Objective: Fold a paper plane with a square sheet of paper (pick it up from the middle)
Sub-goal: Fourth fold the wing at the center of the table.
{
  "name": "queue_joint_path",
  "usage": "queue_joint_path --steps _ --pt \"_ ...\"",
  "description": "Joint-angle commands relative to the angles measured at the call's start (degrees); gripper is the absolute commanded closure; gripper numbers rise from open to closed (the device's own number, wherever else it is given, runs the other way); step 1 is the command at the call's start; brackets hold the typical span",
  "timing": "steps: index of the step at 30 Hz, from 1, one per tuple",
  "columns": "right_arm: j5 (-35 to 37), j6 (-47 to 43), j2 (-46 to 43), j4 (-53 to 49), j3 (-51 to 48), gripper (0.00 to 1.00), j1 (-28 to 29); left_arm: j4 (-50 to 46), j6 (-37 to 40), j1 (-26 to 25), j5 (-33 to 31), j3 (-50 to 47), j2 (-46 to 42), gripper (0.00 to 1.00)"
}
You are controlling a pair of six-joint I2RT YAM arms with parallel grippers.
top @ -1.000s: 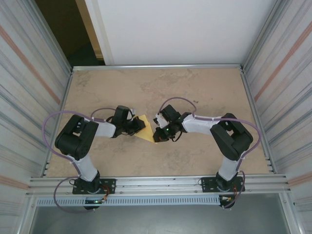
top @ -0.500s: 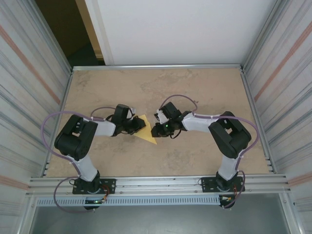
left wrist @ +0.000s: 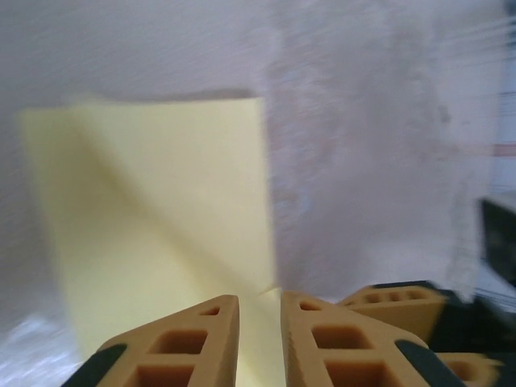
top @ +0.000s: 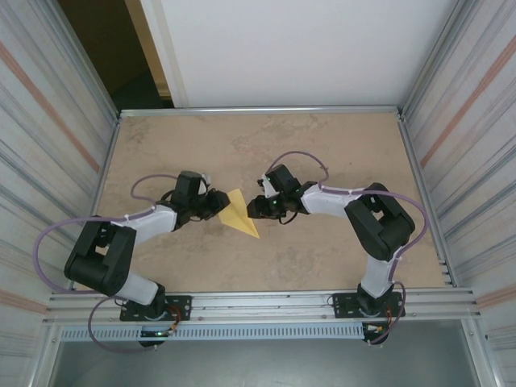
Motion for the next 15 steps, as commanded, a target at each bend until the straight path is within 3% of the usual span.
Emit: queue_joint_path --steps 1,9,15 --pt "0.81 -3.68 0.99 -2.31 2.71 0.57 1.36 -1.65 -0.95 0.58 -2.16 -2.24 -1.81 0.78" --pt "7.94 -10.59 -0.33 -5.72 3.75 0.55 4.05 -2.36 -0.9 0.92 -2.93 -2.57 -3.05 0.78" --pt "6.18 -14.97 3.58 -7.08 7.35 0.59 5.74 0.11 -1.85 0.93 -1.05 -3.25 0.23 0.82"
